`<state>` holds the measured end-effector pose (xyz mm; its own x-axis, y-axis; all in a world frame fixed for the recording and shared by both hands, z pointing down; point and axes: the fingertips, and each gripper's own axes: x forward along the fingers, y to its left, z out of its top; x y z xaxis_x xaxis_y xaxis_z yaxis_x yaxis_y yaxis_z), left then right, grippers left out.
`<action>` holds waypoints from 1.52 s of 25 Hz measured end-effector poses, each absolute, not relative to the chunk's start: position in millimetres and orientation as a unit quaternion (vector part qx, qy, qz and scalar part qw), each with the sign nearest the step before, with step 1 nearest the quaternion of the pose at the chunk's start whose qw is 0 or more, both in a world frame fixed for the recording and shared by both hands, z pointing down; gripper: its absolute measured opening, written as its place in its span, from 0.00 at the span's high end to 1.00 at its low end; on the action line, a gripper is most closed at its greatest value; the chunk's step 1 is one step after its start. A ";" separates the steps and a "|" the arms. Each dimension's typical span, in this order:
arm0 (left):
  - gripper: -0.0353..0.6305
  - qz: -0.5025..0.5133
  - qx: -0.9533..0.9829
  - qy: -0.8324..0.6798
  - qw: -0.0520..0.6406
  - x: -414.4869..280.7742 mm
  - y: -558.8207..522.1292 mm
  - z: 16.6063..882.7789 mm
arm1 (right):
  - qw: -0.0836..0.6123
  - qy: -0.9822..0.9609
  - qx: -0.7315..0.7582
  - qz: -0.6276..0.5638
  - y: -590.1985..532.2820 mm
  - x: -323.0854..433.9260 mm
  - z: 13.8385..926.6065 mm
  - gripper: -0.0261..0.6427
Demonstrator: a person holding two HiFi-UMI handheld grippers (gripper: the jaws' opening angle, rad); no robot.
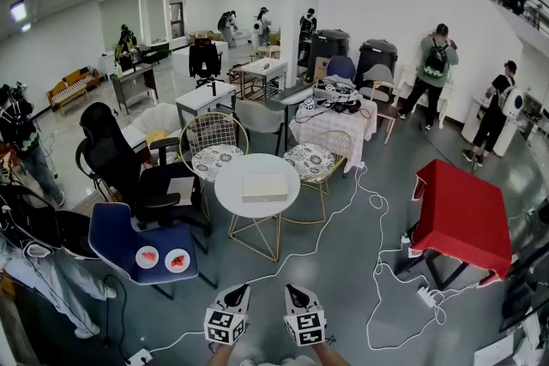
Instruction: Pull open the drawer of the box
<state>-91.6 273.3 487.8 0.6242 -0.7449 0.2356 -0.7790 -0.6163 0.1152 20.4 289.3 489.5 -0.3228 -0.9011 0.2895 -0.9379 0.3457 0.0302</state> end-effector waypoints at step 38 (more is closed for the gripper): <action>0.93 0.083 0.876 -0.466 0.093 -45.5 245.4 506.2 | 0.126 -0.813 0.563 0.078 266.9 101.0 516.9 0.94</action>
<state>-45.5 245.4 506.2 0.5525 -0.8003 0.2329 -0.8314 -0.5491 0.0853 101.0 266.9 516.9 -0.3349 -0.8954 0.2934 -0.9350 0.3544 0.0144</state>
